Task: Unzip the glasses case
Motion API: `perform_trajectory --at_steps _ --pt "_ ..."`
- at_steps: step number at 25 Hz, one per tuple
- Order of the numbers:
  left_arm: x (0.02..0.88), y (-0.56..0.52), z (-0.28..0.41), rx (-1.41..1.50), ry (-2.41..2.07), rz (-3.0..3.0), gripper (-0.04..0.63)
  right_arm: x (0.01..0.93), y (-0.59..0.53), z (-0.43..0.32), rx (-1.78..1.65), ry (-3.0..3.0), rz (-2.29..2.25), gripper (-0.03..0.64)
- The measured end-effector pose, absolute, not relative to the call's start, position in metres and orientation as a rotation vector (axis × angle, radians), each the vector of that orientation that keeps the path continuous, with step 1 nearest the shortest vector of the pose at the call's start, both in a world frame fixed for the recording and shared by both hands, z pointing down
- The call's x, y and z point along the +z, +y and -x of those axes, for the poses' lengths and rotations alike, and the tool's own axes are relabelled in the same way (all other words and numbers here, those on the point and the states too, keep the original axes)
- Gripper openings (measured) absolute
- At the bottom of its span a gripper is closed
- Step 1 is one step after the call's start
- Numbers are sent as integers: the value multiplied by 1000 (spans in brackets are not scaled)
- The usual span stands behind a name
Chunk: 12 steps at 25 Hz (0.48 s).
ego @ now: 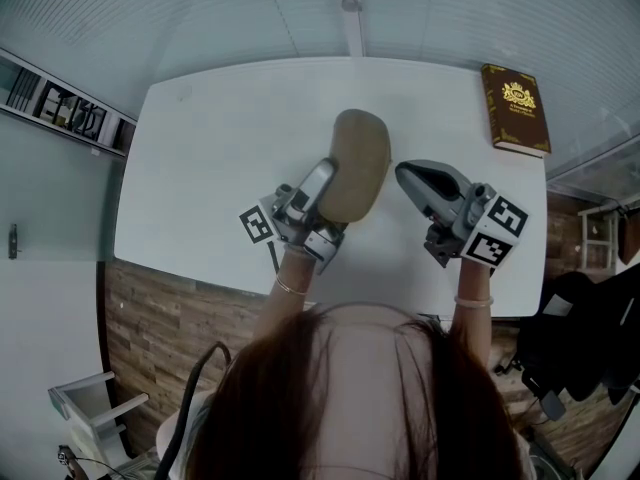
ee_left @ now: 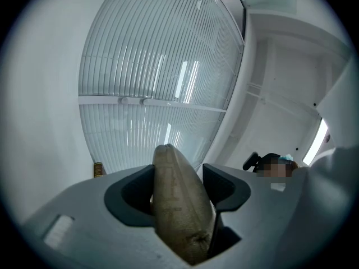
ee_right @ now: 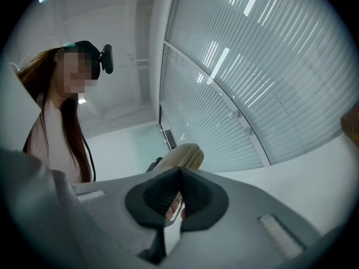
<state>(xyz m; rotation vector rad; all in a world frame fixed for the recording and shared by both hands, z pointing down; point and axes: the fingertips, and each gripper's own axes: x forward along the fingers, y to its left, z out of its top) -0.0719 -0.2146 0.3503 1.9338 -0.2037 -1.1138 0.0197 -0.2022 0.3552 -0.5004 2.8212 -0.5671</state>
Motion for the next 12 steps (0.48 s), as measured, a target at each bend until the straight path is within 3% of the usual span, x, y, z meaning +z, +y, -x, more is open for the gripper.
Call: perform_trajectory --at_steps 12 --pt "351 -222 75 -1138 -231 -1893 279 359 -199 -15 -576 2839 490 2"
